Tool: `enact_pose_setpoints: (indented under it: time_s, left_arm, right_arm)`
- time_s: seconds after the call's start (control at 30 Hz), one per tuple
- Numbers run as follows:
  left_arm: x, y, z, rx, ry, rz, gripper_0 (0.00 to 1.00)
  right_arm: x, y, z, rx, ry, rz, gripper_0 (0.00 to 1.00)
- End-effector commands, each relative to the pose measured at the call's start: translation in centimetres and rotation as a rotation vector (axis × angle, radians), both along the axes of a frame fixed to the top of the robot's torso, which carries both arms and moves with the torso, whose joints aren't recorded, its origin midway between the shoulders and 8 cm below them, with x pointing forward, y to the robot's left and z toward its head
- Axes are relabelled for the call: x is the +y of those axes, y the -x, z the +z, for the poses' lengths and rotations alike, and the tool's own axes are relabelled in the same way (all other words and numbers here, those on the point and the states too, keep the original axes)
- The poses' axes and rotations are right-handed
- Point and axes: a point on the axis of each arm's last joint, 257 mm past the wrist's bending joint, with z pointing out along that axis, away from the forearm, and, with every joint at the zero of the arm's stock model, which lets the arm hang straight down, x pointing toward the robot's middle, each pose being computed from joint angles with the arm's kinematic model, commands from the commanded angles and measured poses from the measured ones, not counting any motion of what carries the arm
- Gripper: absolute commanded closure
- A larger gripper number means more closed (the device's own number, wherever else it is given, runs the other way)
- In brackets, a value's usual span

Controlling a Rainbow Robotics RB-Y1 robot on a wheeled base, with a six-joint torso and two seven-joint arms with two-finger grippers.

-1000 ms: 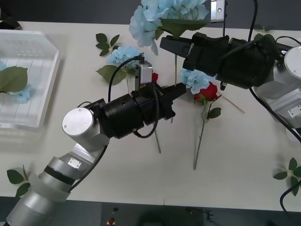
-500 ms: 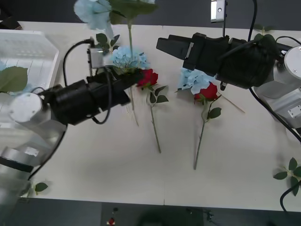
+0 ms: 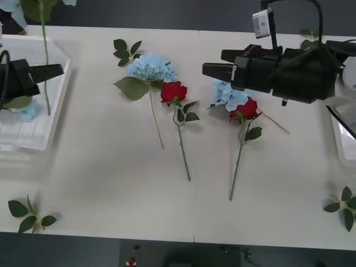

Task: Put the red flowers into the right box and the blue flowers into the left box

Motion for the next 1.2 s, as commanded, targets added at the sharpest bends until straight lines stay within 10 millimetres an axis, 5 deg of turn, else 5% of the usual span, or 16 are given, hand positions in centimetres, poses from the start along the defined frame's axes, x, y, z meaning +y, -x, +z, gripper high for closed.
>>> enact_pose_setpoints:
  time_s: [0.03, 0.33, 0.63, 0.73, 0.8, 0.87, 1.03, 1.2]
  left_arm:
    - [5.8, -1.1, 1.9, 0.061, -0.087, 0.121, 1.00]
    - [21.4, -1.3, 4.0, 0.081, -0.441, 0.499, 1.00]
    - [30.6, 0.3, 3.9, 0.124, -0.669, 0.735, 1.00]
    - [31.6, 0.4, 3.6, 0.124, -0.695, 0.762, 0.81]
    - [31.5, 0.1, 3.5, 0.120, -0.705, 0.766, 0.48]
    - [31.2, -0.1, 3.2, 0.121, -0.709, 0.759, 0.29]
    - [28.7, -0.5, 2.5, 0.126, -0.663, 0.685, 0.18]
    - [21.1, -0.8, -0.4, 0.173, -0.560, 0.462, 0.18]
  right_arm:
    - [-4.7, -1.9, -0.4, 0.041, 0.114, -0.081, 0.00]
    - [-16.7, -4.9, -6.0, 0.178, 0.354, -0.290, 0.00]
    - [-23.4, -4.7, -10.0, 0.261, 0.543, -0.392, 0.00]
    - [-23.2, -3.3, -11.7, 0.379, 0.499, -0.400, 0.00]
    - [-22.3, -2.3, -12.6, 0.463, 0.434, -0.395, 0.00]
    - [-21.4, -1.4, -13.4, 0.542, 0.363, -0.395, 0.00]
    - [-19.5, -0.5, -14.8, 0.688, 0.211, -0.420, 0.00]
    - [-17.6, -0.5, -16.9, 0.779, 0.113, -0.466, 0.00]
